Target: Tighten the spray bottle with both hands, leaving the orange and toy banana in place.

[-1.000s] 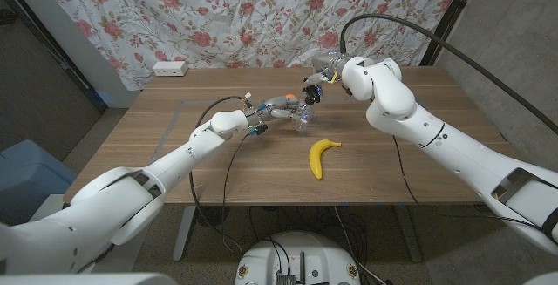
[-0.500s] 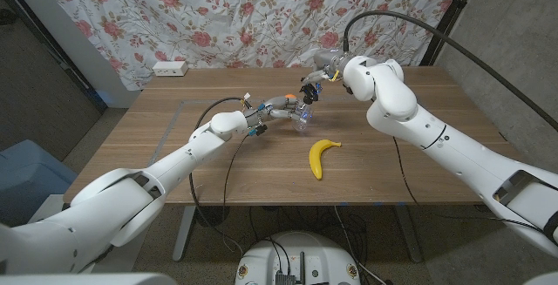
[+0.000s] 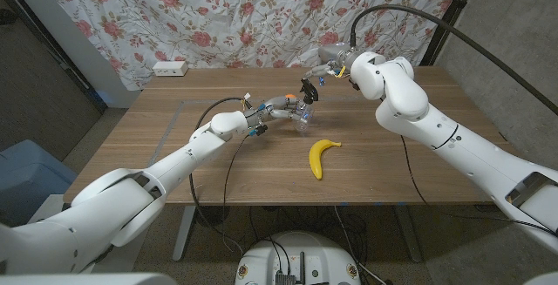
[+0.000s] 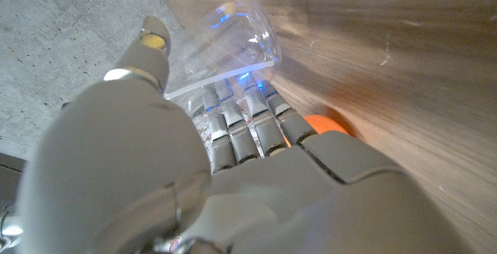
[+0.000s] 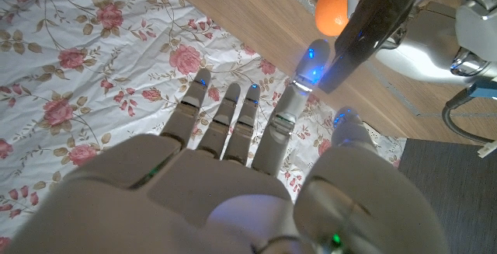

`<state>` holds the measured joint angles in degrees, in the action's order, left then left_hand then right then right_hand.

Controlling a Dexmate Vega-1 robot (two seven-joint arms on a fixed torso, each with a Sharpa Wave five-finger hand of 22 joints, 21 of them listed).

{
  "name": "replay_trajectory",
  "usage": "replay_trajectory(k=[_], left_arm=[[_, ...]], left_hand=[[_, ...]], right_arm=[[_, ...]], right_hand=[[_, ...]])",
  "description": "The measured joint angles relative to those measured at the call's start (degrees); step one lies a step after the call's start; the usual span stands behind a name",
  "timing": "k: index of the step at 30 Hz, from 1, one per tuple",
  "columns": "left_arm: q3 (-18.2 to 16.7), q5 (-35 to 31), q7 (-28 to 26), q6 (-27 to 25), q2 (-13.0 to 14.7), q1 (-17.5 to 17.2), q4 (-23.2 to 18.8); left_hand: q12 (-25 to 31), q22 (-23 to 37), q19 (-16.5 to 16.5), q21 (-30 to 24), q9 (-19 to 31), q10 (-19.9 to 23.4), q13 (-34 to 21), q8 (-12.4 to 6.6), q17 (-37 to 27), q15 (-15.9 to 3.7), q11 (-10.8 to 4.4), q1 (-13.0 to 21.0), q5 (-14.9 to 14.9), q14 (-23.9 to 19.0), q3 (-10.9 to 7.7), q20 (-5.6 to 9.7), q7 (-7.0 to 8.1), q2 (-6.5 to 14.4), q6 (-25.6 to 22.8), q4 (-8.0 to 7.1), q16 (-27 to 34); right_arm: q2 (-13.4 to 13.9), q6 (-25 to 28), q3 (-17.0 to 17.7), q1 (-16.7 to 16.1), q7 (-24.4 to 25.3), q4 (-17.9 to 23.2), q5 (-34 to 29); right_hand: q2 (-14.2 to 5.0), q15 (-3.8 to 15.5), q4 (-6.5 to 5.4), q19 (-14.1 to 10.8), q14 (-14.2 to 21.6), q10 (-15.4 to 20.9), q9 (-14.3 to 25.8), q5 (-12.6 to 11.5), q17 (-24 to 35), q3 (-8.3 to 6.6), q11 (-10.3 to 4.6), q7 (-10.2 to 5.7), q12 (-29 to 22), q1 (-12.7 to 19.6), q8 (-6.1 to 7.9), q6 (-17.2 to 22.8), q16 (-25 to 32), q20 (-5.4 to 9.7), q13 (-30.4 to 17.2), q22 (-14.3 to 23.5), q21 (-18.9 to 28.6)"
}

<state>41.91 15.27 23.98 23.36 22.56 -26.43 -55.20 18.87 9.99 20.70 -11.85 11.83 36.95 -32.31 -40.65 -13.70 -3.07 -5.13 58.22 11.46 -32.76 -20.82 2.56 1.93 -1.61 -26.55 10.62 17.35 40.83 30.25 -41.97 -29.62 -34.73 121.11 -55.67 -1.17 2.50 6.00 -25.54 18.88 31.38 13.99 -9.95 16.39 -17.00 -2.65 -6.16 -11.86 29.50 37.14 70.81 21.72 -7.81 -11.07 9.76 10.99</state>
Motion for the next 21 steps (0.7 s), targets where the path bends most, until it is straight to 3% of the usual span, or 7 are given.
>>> replay_trajectory(k=[8,13,15,19,21], left_arm=[[-0.1,0.5,0.5,0.4,-0.2,0.0,0.2],[-0.2,0.8,0.9,0.6,-0.4,0.0,0.4],[-0.2,1.0,1.0,0.6,-0.5,0.0,0.6],[-0.2,1.2,1.3,0.7,-0.7,0.0,0.7],[-0.2,1.2,1.5,0.7,-0.7,0.0,0.7]], left_hand=[[0.2,0.0,0.0,0.0,0.0,0.0,0.0,0.00,0.0,0.00,0.00,0.0,0.0,0.0,0.00,0.00,0.00,0.0,0.0,0.00,-0.5],[0.2,0.0,0.0,0.0,0.0,0.0,0.1,0.00,0.0,0.00,-0.01,0.0,0.0,0.0,0.00,0.00,0.00,0.0,0.0,0.00,-0.5],[0.2,0.0,0.0,0.0,0.0,0.0,0.1,0.00,0.0,0.00,-0.01,0.0,-0.1,0.0,0.00,0.00,0.00,0.0,0.0,0.00,-0.5],[0.2,0.0,0.0,0.0,0.0,0.0,0.1,0.00,0.0,0.00,0.00,0.0,-0.1,0.0,0.00,0.00,0.00,0.0,0.0,0.00,-0.5],[0.2,0.0,0.0,0.0,0.0,0.1,0.1,0.00,0.0,0.00,0.11,0.0,-0.1,0.0,0.00,0.00,0.00,0.0,0.0,0.00,-0.5]], right_arm=[[2.3,-2.7,1.7,-0.2,0.0,0.9,1.3],[3.7,-4.7,2.9,-0.2,-0.1,1.3,2.6],[4.4,-5.6,3.4,-0.2,-0.1,1.4,3.2],[5.7,-7.8,4.6,-0.3,0.4,1.4,4.7],[6.2,-8.7,5.1,-0.4,0.8,1.4,5.3]], right_hand=[[-0.27,-1.36,0.59,1.9,-3.3,-3.7,0.0,0.0,0.5,0.56,0.56,-1.25,0.9,-0.6,-2.18,-6.9,-1.4,-0.20,-0.3,0.0,-0.2],[0.53,-2.11,1.77,3.1,-5.4,-6.0,0.0,0.0,0.5,0.14,0.82,-2.01,1.1,-1.1,-3.03,-10.0,-2.1,-0.57,-0.3,0.0,-0.2],[1.29,-2.31,2.26,3.6,-6.0,-7.1,0.2,-0.1,0.5,0.01,0.66,-2.44,1.3,-0.4,-3.55,-11.7,-2.7,-0.72,-0.3,0.0,-0.2],[1.03,-2.94,3.10,4.1,-7.1,-8.5,0.3,-0.2,0.7,-0.41,0.69,-3.24,1.3,1.3,-4.25,-14.5,-3.2,-0.78,-0.5,0.0,-0.2],[2.02,-3.33,3.64,4.5,-8.1,-9.8,0.3,-0.5,0.6,-0.49,0.50,-3.89,1.3,3.2,-4.88,-16.2,-3.3,-0.81,-0.5,0.0,-0.2]])
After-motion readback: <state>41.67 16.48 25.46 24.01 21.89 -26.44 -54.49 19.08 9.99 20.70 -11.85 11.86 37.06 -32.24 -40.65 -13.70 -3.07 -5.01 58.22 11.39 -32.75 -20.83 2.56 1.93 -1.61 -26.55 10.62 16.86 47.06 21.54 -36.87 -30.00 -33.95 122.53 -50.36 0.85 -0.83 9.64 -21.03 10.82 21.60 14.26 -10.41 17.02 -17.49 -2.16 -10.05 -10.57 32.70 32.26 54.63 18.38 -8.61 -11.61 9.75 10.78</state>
